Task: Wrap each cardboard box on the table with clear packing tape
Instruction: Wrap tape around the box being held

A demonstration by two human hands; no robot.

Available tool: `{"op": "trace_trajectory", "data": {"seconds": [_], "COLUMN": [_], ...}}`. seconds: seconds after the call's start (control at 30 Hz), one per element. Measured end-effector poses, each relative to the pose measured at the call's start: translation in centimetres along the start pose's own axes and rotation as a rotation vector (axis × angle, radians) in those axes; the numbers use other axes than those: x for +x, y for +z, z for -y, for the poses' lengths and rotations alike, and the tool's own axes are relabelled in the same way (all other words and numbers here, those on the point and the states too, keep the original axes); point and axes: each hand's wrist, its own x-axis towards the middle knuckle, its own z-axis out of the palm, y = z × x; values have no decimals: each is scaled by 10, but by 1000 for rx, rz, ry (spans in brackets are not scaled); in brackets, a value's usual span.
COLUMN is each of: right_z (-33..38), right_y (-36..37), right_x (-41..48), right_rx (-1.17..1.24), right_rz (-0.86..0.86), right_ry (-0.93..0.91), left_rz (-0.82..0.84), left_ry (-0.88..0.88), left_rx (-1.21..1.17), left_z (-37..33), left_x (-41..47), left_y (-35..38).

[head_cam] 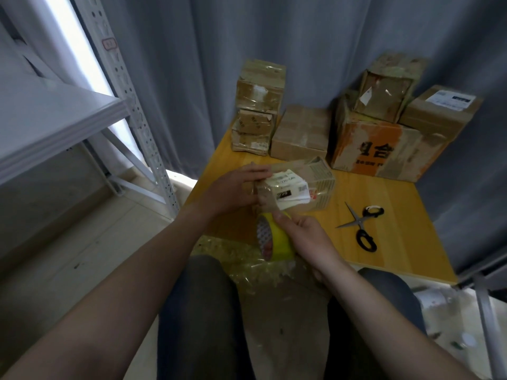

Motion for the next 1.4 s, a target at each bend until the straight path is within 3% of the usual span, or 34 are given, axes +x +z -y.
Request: {"op": "trace_trajectory", "data": {"seconds": [0.07,0.13,0.33,0.43,0.5,0.57,0.67,0.77,0.87,0.93,1.03,1.3,1.4], "right_z": [0,0,-3,-2,-1,2,5,13,13,4,-2,3,14], "right_y": [-2,0,1,1,0,-1,-10,-49,-119,-155,-174,-182,-184], "right_x": [2,2,4,4,5,5,9,10,9,9,5,1,-3], "right_rx": [43,47,77,97,79,48,-114,-327,-728,-999,-1054,-1084,-921], "right_rz": [16,22,-37,-32,-34,-29,-104,-317,-529,-452,-260,-303,-150], "right_ry": [13,13,0,-7,-10,-16,-34,-38,-30,140,348,388,360], "left_rz": [-76,-24,119,0,-64,-3,-5,-102,-66,-31,-4,75,53], "left_ry": [-94,-214,-304,-457,-589,-673,-724,-781,-837,-856,-871,-924,-902], "left_rx": [218,237,0,-65,-236,-452,-641,-748,-872,-962,-1034,-1071,-1085], "left_z": [-5,-11,-15,-18,-34,-62,-85,-88,-91,-95,-102,-101,-98], "left_x": [4,5,-10,-31,-46,-58,-60,-49,-40,-35,-28,-18,-24], "left_y": [5,8,-4,-11,-5,9,30,34,34,37,37,26,24]}}
